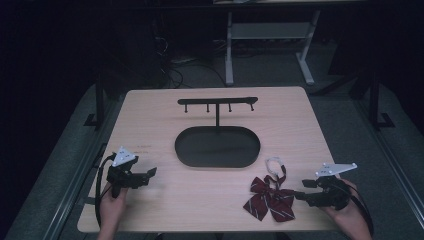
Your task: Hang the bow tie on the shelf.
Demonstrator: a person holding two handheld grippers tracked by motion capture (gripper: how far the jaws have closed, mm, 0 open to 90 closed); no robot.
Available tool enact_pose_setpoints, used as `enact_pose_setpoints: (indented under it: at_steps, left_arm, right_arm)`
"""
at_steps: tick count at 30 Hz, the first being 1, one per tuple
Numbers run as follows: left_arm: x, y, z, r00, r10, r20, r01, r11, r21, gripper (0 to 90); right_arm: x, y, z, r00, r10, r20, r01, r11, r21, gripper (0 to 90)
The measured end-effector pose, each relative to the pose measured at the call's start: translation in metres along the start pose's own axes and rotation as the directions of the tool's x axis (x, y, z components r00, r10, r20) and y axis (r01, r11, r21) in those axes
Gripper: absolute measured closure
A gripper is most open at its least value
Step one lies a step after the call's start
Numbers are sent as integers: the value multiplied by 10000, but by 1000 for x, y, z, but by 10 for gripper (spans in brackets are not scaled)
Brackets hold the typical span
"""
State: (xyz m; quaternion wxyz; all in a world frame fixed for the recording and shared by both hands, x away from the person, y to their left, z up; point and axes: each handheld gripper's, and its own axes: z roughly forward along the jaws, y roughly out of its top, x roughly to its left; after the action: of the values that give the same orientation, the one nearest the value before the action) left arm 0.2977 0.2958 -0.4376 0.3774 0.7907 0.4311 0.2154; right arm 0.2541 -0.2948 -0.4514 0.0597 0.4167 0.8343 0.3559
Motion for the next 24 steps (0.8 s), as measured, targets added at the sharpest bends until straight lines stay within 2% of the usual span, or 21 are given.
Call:
enact_pose_setpoints:
  at_steps: [4, 5, 12, 24]
  left_arm:
    - [0, 0, 0, 10000, -25, -36, 25, 10000, 28, 163]
    - [0, -1, 0, 9999, -136, -43, 136, 9999, -36, 163]
    - [0, -1, -2, 10000, -23, -7, 23, 10000, -2, 163]
    - [1, -1, -2, 10000, -37, -49, 37, 10000, -17, 163]
  right_arm:
    - [-1, 0, 1, 9999, -20, -101, 20, 10000, -60, 377]
    - [-1, 0, 1, 9998, 39, -172, -41, 10000, -84, 376]
    - [4, 3, 1, 9997, 83, -219, -82, 10000, 16, 374]
    - [6, 14, 0, 9999, -130, -64, 130, 9999, 100, 372]
